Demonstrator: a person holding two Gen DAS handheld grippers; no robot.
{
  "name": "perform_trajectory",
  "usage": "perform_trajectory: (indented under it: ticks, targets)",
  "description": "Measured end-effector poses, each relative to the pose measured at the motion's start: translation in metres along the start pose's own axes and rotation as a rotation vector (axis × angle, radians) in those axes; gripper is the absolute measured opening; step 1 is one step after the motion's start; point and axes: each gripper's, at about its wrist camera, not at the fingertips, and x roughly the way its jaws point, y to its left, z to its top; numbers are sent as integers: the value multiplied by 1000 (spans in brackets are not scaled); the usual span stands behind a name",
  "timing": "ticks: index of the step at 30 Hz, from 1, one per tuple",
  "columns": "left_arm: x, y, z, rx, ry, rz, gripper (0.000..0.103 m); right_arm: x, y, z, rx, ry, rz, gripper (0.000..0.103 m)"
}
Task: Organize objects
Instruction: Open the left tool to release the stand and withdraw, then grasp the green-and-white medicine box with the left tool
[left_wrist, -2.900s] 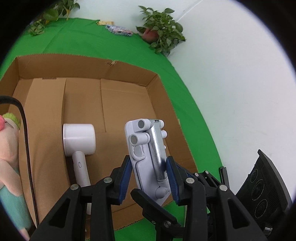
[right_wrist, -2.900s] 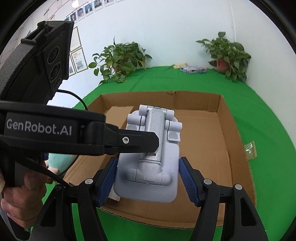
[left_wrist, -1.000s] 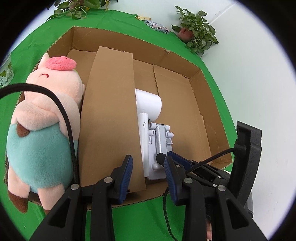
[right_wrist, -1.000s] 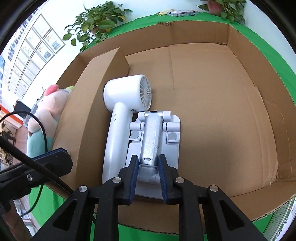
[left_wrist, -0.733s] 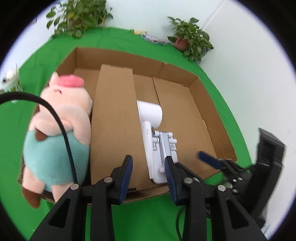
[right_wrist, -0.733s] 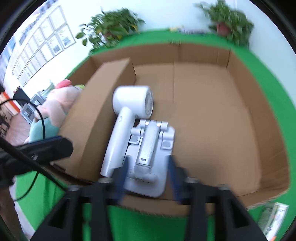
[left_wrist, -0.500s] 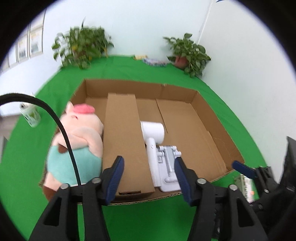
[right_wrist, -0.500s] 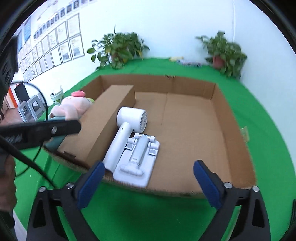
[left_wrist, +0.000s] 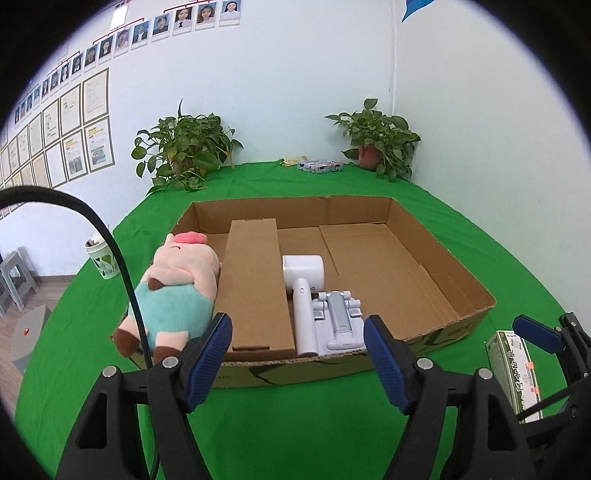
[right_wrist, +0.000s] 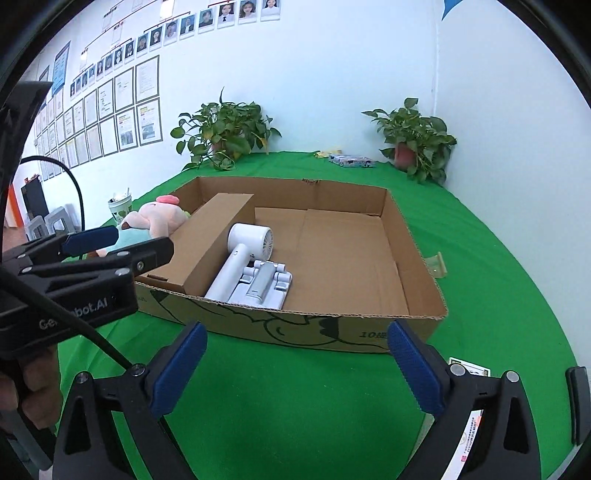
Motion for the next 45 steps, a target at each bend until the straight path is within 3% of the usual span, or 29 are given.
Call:
perform_trajectory:
  ticks: [2,3,4,5,6,7,9,10,11,12,13,14,16,20,24,28,29,31,33,35,39,41,43,44,45]
  targets:
    - [-5,-1,-1,-5,-9,-9,73,-4,-4,-3,11,-7,1,94]
    - [-8,-1,-3,-9,-15,-16,73,-6,-6,-5,14,-11,3,79]
    - [-11,-2,-4,-14,-22,-31,66,-7,-7,-6,13,-16,2,68]
    - [-13,-2,-5,-15,-19,-46,55,-7,-6,-8,5,-13,-7,49]
    - [-12,-3,-6,-10,-2,-60,24,-6,-6,-10,-3,-12,-22,38]
    - [-11,-5,-6,-1,22,-73,10,-7,-6,-11,-10,-13,-41,37]
    - [-13,-6,-8,-3,22,-84,10,-9,-5,-14,-18,-24,-42,38]
    - [-15,-6,-8,-5,9,-71,11,-10,-6,-14,-15,-30,-32,42]
    - [-15,-7,-9,-3,6,-60,16,-11,-6,-15,-11,-28,-30,65]
    - [-14,-8,-9,-3,13,-48,40,-13,-7,-15,-6,-26,-24,95]
    - [-13,-9,-9,-6,21,-39,76,-13,-10,-16,3,-30,-12,103]
    - [-14,-8,-10,-15,14,-30,87,-16,-12,-18,15,-42,-13,102]
    - [-17,-7,-15,-22,-26,-15,88,-16,-16,-21,21,-25,-37,102]
    - [-9,-6,-25,10,15,4,88,-22,-43,-39,87,27,-91,102]
    - [-1,2,-36,-28,57,-26,88,-17,-82,-70,164,159,-246,102]
    - [7,2,-45,-32,87,-31,88,-7,-117,-101,281,299,-290,102]
    - [8,1,-48,-31,91,-31,88,-5,-120,-106,289,324,-293,101]
    - [9,1,-52,-31,98,-38,88,0,-120,-112,294,358,-266,89]
    - [9,3,-54,-33,101,-40,88,4,-113,-114,276,383,-234,69]
    - [8,7,-54,-34,102,-38,88,7,-101,-115,230,378,-222,62]
    - [5,21,-52,-52,111,-56,88,2,-72,-110,147,319,-112,60]
    - [7,27,-52,-76,140,-92,88,-4,-55,-107,83,272,-18,61]
    - [13,30,-54,-101,183,-126,88,-9,-36,-105,29,259,76,68]
    - [17,31,-56,-114,212,-146,88,-12,-27,-105,2,248,110,91]
    - [22,30,-59,-126,245,-172,88,-16,-19,-105,-23,228,129,102]
